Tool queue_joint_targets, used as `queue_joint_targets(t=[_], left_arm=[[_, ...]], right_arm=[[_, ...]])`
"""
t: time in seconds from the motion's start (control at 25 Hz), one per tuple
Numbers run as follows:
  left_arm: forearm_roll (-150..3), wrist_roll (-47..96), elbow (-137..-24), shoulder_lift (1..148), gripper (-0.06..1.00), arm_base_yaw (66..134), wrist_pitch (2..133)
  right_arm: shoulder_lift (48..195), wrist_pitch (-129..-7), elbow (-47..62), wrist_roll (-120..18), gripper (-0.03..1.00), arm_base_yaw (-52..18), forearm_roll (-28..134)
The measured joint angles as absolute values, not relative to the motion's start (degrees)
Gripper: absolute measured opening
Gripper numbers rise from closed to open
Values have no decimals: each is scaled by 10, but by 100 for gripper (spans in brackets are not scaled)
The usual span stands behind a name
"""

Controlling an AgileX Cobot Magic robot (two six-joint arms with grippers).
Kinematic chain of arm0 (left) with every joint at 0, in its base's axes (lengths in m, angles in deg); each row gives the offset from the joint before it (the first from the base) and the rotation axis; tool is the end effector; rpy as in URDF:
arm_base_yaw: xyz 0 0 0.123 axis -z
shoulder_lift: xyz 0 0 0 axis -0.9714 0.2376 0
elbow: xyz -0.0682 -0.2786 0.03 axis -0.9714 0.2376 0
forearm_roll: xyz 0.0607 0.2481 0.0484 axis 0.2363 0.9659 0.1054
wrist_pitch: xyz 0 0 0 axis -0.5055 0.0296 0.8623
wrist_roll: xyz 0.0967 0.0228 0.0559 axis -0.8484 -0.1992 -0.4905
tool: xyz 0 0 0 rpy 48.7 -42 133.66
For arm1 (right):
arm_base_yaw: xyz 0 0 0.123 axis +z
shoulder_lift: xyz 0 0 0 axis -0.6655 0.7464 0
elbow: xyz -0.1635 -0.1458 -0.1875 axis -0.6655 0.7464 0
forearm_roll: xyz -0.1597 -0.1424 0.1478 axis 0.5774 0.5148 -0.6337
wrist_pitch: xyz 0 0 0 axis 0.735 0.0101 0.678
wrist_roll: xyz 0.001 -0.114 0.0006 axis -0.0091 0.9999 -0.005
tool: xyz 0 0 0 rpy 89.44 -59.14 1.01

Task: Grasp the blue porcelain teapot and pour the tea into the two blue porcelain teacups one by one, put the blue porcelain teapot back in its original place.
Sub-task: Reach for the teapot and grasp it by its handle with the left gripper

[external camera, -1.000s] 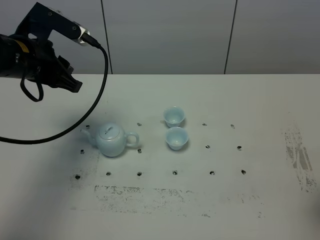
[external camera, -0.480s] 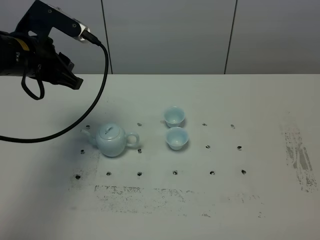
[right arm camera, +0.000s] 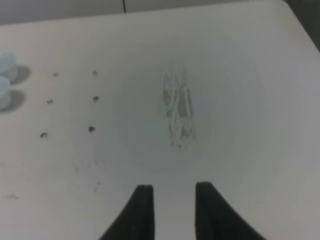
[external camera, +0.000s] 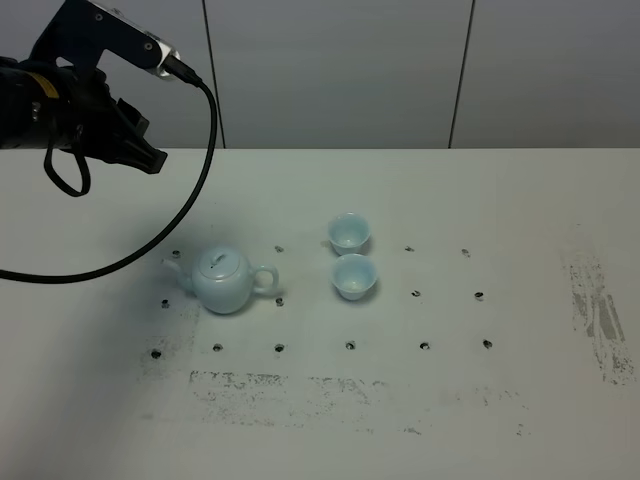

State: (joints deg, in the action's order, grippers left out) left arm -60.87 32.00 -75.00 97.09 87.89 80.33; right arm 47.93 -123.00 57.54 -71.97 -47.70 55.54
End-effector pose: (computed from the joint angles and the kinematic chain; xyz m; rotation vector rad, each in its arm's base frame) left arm 0.4072 -0.0843 0.2909 0.6898 2.0320 0.1398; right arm 0.0143 0.0087 0.2725 0.0700 2.0656 0.0375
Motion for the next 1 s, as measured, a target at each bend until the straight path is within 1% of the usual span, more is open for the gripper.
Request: queue_joint_targets(t=[0.24,0.48,0.72,0.84,1.0], left_arm=[[-609,320,-750,971,43,882,786],[-609,297,-750,971,43,908,783],[-609,287,-751,971,41,935,780],[-609,288,-767,971,40,955,790],[-610,288,-801,987,40,982,835]], right_arm=[[479,-1231,575,-721,22,-477,555],[479,-1231,575,-723,22,-477,555],[479,-1231,575,-723,22,-477,555],[479,-1231,575,-723,22,-477,551],[479,-1231,575,-723,22,-477,545]])
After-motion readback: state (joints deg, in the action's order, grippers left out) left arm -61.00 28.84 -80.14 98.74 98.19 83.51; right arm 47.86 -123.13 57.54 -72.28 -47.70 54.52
